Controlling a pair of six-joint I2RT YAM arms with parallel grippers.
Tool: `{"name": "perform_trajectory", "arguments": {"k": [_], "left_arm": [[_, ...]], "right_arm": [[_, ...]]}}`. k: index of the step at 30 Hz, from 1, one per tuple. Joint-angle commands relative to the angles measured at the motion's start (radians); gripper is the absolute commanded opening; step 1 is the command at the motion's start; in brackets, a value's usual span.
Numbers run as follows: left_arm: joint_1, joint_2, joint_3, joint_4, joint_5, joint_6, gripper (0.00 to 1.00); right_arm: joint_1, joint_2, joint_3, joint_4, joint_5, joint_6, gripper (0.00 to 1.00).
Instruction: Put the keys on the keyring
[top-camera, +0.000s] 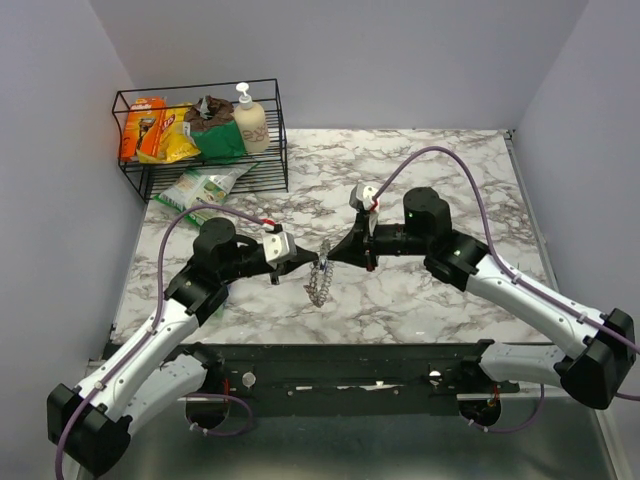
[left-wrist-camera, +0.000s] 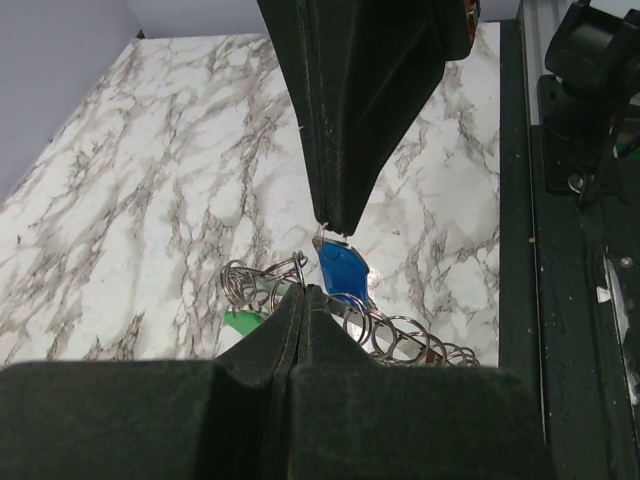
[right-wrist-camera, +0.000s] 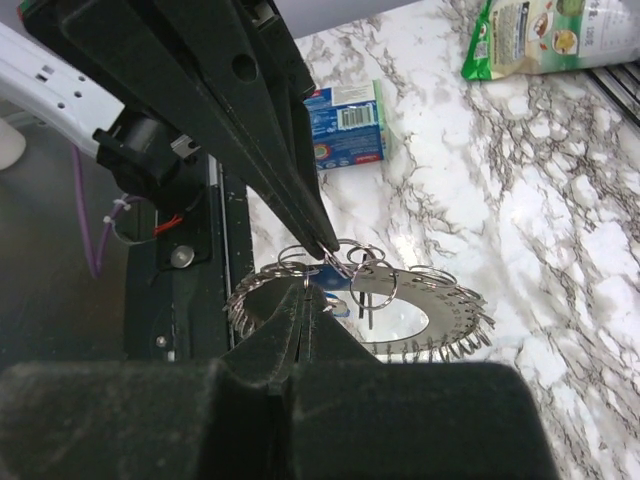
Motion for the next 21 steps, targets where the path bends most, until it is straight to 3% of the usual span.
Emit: {"name": "perform_trajectory", "arguments": {"k": [1, 21], "left_arm": [[-0.018, 0.006, 0.029, -0.043, -0.083, 0.052, 0.0], [-0.028, -0.007, 0.014, -0.022, -0.067, 0.043, 0.0]], "right_arm": [[0.013, 0.019, 0.04, -0.023, 0.092, -0.002, 0.01], [0.039, 0.067, 0.058, -0.026, 0.116, 0.004, 0.01]]}}
